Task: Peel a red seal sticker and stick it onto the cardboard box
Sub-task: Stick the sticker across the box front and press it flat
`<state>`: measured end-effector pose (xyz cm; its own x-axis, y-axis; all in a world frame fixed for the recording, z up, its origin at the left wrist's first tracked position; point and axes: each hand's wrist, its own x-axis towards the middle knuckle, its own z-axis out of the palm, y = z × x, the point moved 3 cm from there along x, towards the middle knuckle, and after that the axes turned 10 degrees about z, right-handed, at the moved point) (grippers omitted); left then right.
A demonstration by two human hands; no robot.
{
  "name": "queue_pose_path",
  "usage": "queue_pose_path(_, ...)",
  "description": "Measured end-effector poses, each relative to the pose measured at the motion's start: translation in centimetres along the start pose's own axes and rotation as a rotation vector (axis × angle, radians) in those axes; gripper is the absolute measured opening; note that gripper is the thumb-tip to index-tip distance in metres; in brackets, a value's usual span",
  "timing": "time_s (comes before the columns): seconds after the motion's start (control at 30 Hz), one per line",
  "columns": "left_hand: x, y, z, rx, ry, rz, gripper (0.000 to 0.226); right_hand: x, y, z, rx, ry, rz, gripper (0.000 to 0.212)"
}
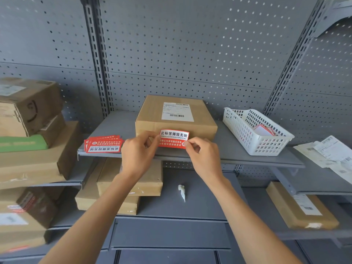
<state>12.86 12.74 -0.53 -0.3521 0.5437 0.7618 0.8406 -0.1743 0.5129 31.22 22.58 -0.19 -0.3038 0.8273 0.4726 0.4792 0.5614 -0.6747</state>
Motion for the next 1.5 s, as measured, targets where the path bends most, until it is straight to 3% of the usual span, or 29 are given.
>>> queue_pose_path(0.17,0.3,-0.1,0.4,0.02,0.017,-0.006,0.017,0.4,0.1,0.3,-0.065,0.081,0.007,0.017)
queue_pose_path(1.5,1.0,0.3,1.2,0.125,0.022,-0.172,0.021,1.6,0.0,1.6,-0.33,0.193,0.043,0.032)
